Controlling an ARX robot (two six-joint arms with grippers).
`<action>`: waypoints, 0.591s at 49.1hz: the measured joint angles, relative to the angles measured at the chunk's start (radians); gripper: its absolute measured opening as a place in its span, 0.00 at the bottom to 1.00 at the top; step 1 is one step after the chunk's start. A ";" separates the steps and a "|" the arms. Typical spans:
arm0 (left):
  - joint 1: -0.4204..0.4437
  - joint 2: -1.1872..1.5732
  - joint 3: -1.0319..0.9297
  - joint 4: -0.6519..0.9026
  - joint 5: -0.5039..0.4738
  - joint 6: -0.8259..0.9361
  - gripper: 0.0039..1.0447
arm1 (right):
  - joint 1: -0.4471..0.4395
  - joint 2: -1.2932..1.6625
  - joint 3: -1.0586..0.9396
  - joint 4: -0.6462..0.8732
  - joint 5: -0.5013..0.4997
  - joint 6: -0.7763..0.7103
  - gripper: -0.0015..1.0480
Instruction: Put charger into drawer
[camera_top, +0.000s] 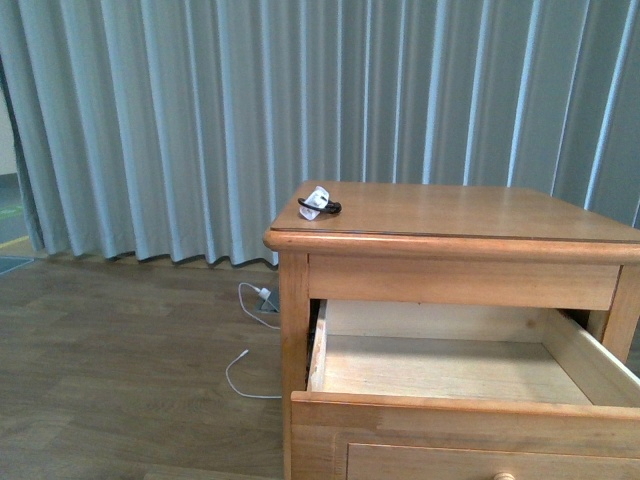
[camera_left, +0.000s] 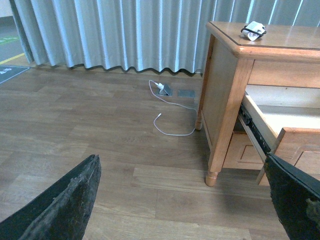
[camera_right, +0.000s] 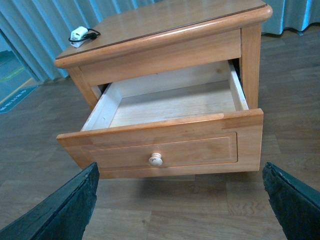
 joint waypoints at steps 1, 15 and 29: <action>0.000 0.000 0.000 0.000 0.000 0.000 0.95 | 0.000 0.000 0.000 0.000 0.000 0.000 0.92; 0.000 0.000 0.000 0.000 0.000 0.000 0.95 | 0.000 0.000 0.000 0.000 0.000 0.000 0.92; 0.000 0.000 0.000 0.000 0.001 0.000 0.95 | 0.193 -0.082 -0.073 0.144 0.313 -0.183 0.84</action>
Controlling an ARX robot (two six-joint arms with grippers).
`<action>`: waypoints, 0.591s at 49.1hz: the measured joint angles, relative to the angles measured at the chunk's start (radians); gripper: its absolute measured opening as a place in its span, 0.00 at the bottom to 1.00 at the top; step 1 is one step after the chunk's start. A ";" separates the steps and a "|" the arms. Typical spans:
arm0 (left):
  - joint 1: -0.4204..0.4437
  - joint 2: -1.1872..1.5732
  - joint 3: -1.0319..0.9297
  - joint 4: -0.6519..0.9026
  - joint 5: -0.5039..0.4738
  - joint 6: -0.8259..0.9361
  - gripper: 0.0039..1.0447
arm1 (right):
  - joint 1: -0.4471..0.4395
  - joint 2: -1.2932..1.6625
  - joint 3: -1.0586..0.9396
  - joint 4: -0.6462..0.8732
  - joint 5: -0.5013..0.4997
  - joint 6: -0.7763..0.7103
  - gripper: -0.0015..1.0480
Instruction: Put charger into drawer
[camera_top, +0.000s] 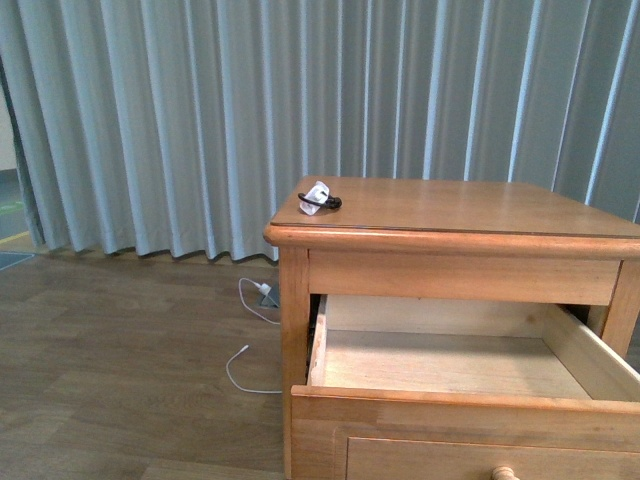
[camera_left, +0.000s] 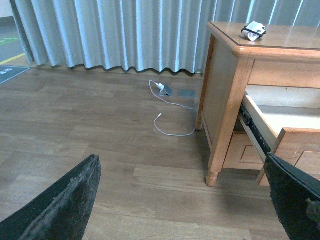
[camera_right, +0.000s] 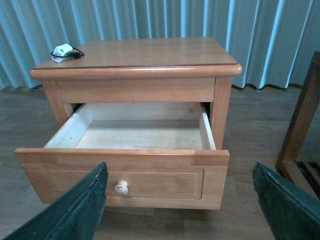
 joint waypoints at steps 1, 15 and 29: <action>0.000 0.000 0.000 0.000 0.000 0.000 0.95 | 0.000 0.000 -0.001 0.000 0.002 -0.005 0.87; 0.000 0.000 0.000 0.000 -0.001 0.000 0.95 | 0.003 -0.001 -0.002 0.000 0.006 -0.025 0.92; 0.001 0.000 0.000 0.000 -0.001 0.000 0.95 | 0.003 -0.001 -0.002 0.000 0.006 -0.027 0.92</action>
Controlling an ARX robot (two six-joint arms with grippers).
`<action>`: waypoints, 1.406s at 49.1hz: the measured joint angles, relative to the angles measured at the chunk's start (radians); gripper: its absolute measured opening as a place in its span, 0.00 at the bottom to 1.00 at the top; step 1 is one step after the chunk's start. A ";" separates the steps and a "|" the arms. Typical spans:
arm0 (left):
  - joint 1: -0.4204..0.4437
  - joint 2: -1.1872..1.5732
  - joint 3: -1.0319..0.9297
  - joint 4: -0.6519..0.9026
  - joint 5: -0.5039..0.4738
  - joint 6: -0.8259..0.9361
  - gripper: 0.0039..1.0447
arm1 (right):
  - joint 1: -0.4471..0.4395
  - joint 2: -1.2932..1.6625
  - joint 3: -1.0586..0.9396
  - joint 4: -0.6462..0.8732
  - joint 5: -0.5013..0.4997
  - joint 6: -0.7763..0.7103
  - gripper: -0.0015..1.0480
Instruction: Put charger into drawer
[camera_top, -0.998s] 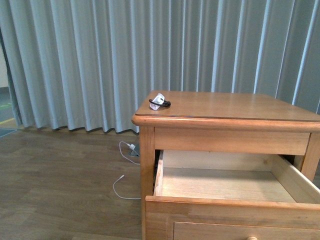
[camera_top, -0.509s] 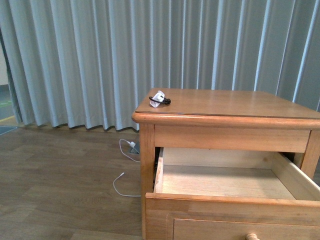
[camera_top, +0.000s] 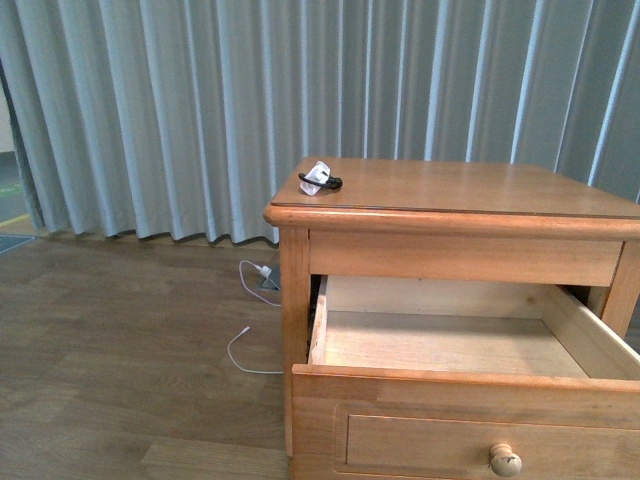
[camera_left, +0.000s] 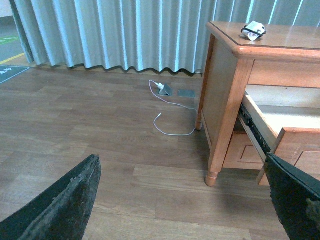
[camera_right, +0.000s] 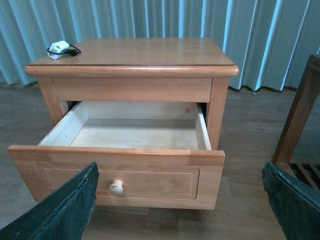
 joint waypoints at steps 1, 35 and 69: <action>0.000 0.000 0.000 0.000 0.000 0.000 0.95 | 0.000 0.000 0.000 0.000 0.000 0.000 0.92; -0.092 0.761 0.244 0.390 0.007 0.043 0.95 | 0.000 0.000 0.000 0.000 0.000 0.000 0.92; -0.299 1.837 1.327 0.344 -0.202 -0.056 0.95 | 0.000 0.000 0.000 0.000 0.000 0.000 0.92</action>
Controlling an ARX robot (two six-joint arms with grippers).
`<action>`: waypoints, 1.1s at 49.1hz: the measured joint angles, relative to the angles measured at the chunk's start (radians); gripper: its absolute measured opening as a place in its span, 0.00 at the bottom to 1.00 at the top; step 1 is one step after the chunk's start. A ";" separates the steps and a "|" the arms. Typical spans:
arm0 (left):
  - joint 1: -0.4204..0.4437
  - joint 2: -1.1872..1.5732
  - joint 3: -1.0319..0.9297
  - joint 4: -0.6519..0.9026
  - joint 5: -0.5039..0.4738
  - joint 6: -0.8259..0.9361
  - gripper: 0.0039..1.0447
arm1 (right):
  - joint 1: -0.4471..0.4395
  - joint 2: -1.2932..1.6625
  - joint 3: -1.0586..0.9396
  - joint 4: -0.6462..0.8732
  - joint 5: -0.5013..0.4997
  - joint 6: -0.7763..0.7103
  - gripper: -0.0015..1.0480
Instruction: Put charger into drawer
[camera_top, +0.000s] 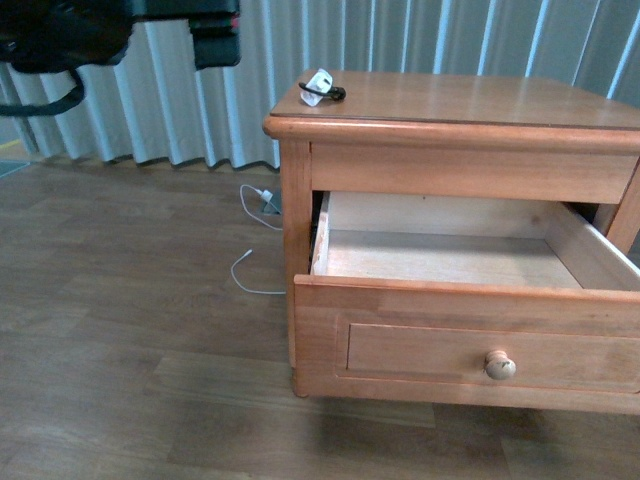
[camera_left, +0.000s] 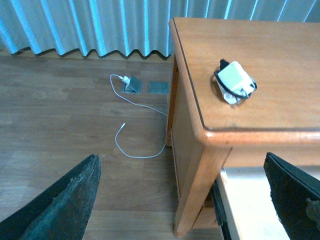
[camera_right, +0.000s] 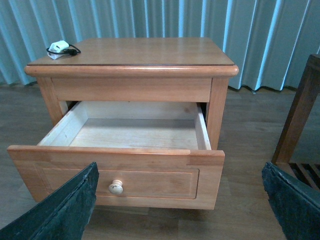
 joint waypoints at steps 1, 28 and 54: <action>-0.005 0.025 0.033 -0.009 -0.007 -0.001 0.95 | 0.000 0.000 0.000 0.000 0.000 0.000 0.92; -0.095 0.585 0.843 -0.291 -0.134 -0.015 0.95 | 0.000 0.000 0.000 0.000 0.000 0.000 0.92; -0.099 0.793 1.184 -0.456 -0.159 0.004 0.69 | 0.000 0.000 0.000 0.000 0.000 0.000 0.92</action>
